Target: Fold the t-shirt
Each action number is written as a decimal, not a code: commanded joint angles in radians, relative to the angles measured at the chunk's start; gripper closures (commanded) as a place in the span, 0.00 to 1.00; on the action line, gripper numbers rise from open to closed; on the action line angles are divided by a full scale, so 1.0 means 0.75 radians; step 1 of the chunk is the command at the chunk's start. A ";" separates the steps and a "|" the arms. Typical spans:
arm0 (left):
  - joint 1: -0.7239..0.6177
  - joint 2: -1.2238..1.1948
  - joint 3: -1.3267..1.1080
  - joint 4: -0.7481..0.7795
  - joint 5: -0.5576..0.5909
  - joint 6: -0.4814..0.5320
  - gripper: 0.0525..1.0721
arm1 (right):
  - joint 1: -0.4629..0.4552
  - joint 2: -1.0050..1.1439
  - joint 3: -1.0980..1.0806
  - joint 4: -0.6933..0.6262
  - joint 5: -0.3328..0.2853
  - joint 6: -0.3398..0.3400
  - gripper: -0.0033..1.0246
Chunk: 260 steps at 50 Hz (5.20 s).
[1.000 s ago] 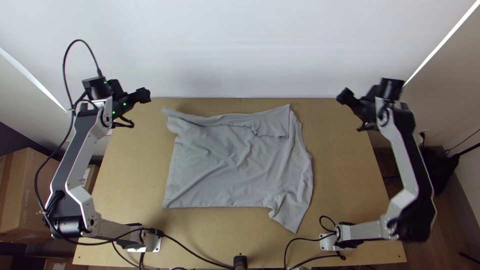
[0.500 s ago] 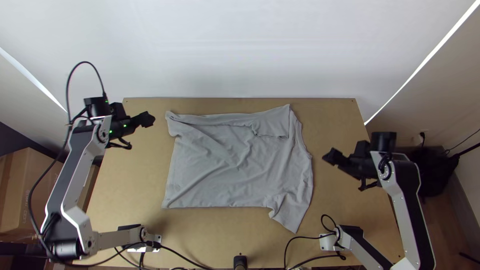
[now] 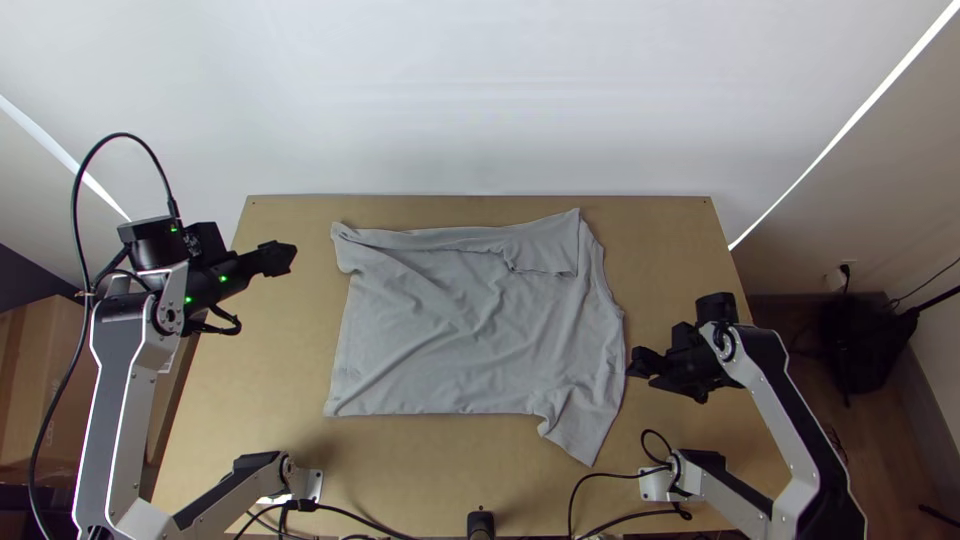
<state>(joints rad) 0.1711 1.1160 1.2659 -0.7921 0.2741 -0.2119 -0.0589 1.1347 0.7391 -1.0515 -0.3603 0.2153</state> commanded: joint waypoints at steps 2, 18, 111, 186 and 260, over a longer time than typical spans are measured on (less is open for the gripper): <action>-0.005 -0.007 -0.048 -0.016 0.013 0.019 0.04 | 0.013 0.121 -0.036 0.052 -0.035 -0.042 0.30; -0.001 0.036 -0.021 -0.018 0.013 0.033 0.04 | 0.068 0.320 -0.047 0.234 -0.039 -0.040 0.30; -0.523 0.273 -0.770 -0.384 -0.222 0.859 0.29 | 0.025 -0.102 -0.210 0.371 -0.027 0.022 0.97; -0.132 0.253 0.325 0.377 -0.396 0.262 0.98 | 0.054 0.379 1.095 0.782 -0.029 0.140 0.97; -0.165 -0.840 -0.238 0.154 -0.327 0.051 0.98 | 0.187 -0.676 0.636 0.651 0.182 0.470 0.98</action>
<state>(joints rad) 0.0513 0.5610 1.2823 -0.6304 -0.0044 -0.1616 0.0399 0.6678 1.4113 -0.5606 -0.2497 0.5323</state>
